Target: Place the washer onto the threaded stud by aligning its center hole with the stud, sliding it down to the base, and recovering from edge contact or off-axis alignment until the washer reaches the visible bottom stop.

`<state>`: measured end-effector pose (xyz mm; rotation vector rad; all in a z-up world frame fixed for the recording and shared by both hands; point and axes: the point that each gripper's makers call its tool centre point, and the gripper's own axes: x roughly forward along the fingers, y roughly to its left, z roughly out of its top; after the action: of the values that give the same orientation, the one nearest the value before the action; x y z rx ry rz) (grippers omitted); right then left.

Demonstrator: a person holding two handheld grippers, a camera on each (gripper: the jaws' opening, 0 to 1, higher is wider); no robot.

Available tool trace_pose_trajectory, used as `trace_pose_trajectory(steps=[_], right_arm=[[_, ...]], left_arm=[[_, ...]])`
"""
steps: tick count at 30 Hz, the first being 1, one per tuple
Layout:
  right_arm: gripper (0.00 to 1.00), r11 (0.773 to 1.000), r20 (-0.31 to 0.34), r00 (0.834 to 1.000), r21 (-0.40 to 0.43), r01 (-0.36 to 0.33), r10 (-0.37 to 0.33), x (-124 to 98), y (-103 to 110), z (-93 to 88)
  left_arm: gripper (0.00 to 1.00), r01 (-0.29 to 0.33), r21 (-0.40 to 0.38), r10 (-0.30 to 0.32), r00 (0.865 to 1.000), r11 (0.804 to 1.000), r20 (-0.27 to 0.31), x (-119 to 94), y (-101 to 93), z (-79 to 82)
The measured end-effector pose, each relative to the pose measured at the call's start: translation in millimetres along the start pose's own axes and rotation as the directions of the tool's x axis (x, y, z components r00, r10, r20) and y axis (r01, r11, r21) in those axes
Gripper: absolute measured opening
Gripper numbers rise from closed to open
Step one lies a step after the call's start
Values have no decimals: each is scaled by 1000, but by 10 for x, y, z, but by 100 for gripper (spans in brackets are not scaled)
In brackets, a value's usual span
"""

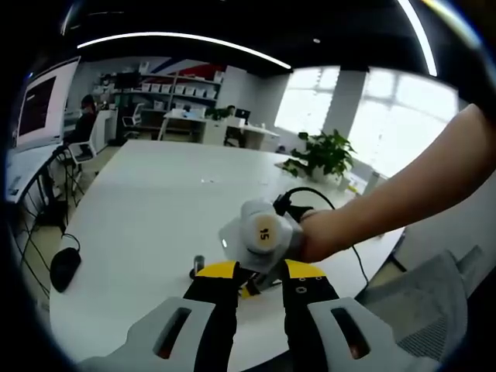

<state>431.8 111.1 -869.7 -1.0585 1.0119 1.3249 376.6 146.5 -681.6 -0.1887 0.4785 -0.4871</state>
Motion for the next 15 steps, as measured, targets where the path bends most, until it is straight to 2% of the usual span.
trace_pose_trajectory(steps=[4,9,10,11,12,13,15], right_arm=[[13,1000,-9,1000,-7,9,-9,-2,10,4],[13,999,15,1000,32,7,-8,-9,-3,-4],[0,999,18,1000,42,4,-5,-15,3,-7],[2,996,-45,997,73,-58,61,-16,147,-124],[1,999,13,1000,43,-12,12,-19,45,-40],[2,998,-1,1000,62,-9,9,-25,49,-63],[2,999,30,999,47,-15,14,-31,98,-45]], left_arm=[[20,-2,-2,2,1000,1000,1,-6,3,2],[20,-1,1,1,1000,1000,-3,0,-5,-6],[20,-1,2,1,1000,1000,-5,2,-6,-8],[20,0,3,0,1000,1000,-6,5,-10,-9],[20,1,4,-1,1000,1000,-7,5,-13,-11],[20,1,5,-1,1000,1000,-8,7,-12,-14],[20,1,5,-1,1000,1000,-10,10,-11,-18]])
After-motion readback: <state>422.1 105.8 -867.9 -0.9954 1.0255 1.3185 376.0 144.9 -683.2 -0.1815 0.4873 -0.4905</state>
